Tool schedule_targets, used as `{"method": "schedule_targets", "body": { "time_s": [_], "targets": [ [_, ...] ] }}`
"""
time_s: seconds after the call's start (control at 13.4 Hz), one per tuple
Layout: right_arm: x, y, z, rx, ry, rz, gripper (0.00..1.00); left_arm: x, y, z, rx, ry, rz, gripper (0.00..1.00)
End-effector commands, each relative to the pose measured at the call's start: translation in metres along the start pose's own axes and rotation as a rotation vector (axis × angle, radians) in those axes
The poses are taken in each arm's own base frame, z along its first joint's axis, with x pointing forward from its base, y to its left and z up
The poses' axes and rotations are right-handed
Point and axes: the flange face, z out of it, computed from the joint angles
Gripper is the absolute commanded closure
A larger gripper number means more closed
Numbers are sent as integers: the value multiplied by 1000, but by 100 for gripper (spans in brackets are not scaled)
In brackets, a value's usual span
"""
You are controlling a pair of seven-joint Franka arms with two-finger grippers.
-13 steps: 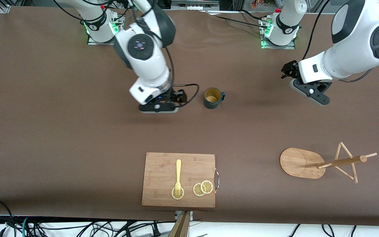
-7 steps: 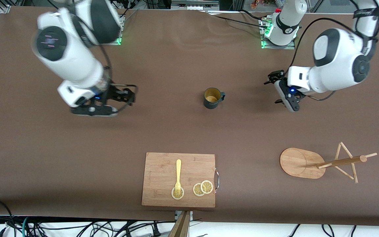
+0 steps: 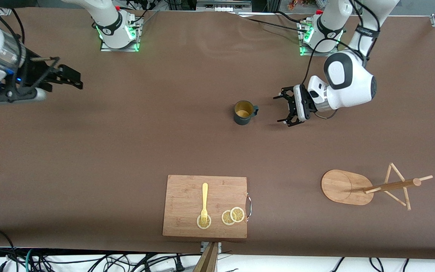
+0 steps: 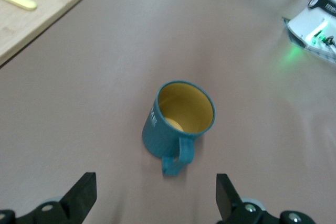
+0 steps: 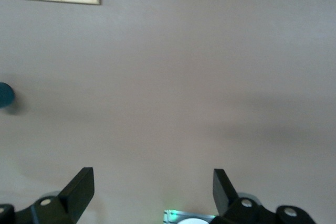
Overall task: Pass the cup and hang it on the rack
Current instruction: 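Release the mug and withdraw the right gripper while the left gripper approaches, then grasp the upright mug by its handle with the left gripper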
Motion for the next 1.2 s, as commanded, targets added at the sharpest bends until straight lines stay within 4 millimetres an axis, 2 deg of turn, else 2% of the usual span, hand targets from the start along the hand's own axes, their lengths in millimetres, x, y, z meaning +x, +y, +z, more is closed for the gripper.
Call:
{"method": "schedule_targets", "body": {
  "time_s": [0.0, 0.22, 0.37, 0.45, 0.52, 0.6, 0.67, 0.9, 1.05, 1.12],
  "targets": [
    [-24, 9, -3, -11, 5, -34, 0, -28, 19, 36, 43, 155, 50, 0],
    [-19, 10, -3, -26, 17, -27, 0, -63, 24, 68, 64, 213, 64, 0],
    [-16, 12, -2, -46, 16, -27, 0, -77, 25, 87, 106, 287, 73, 2],
    [-15, 13, -1, -64, 17, -27, 0, -82, 27, 93, 104, 296, 81, 11],
    [-13, 12, -2, -70, 23, -28, 0, -83, 26, 93, 107, 297, 94, 33],
    [-10, 10, 2, -77, 17, -28, 0, -79, 22, 92, 112, 303, 97, 45],
    [-9, 8, 0, -78, 22, -31, 0, -79, 22, 99, 102, 307, 98, 49],
    [-5, 4, 5, -89, 20, -33, 0, -81, 18, 114, 73, 344, 84, 51],
    [-4, 5, 4, -91, 24, -48, 0, -79, 16, 113, 83, 346, 142, 88],
    [-4, 10, 5, -89, 21, -48, 0, -80, 15, 113, 87, 348, 151, 97]
  ]
}}
